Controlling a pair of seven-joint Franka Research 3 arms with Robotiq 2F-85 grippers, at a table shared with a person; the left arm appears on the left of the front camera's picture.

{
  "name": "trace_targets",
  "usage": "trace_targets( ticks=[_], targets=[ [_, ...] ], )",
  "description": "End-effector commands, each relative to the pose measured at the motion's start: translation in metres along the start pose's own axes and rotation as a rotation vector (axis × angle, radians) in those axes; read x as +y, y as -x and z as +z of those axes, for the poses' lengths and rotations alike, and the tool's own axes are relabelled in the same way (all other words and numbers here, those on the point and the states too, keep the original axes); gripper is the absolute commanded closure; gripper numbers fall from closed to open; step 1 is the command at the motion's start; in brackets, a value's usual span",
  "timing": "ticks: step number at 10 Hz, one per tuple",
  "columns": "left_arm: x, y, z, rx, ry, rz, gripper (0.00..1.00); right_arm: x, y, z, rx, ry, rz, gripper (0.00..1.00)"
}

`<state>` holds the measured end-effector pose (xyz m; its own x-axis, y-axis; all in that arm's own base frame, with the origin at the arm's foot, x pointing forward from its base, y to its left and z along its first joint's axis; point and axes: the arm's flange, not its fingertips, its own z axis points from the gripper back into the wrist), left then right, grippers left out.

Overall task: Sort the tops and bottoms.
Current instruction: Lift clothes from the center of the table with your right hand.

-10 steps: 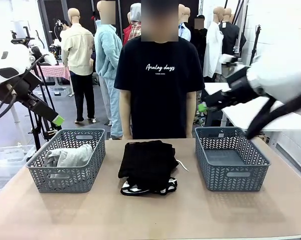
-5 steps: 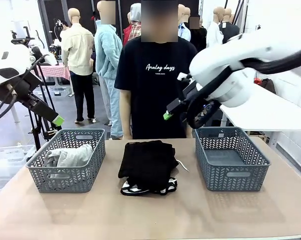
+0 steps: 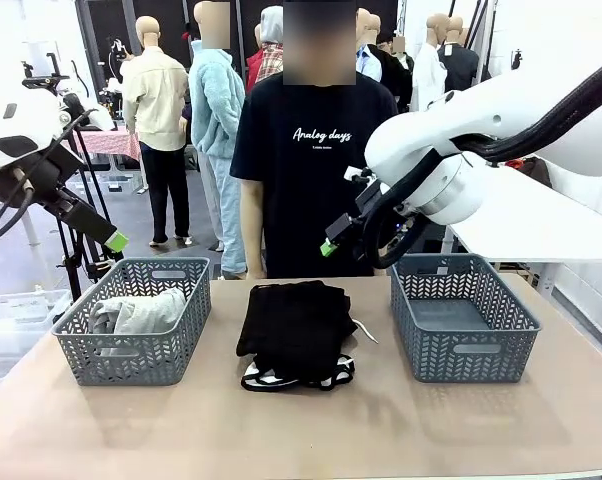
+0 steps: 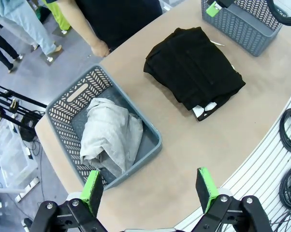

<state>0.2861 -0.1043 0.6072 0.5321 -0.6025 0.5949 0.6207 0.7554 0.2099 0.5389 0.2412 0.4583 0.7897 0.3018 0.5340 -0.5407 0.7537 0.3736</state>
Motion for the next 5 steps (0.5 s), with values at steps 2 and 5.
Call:
trace_targets(
  ticks=[2,5],
  targets=[
    [0.001,0.002,0.0,0.001,0.003,0.001,0.0,0.0,0.0,0.003,-0.009,0.007,-0.002,0.0],
    [0.001,0.002,0.0,0.001,0.003,0.001,0.0,0.028,-0.012,-0.002,0.07,0.09,0.036,0.0]
  ],
)
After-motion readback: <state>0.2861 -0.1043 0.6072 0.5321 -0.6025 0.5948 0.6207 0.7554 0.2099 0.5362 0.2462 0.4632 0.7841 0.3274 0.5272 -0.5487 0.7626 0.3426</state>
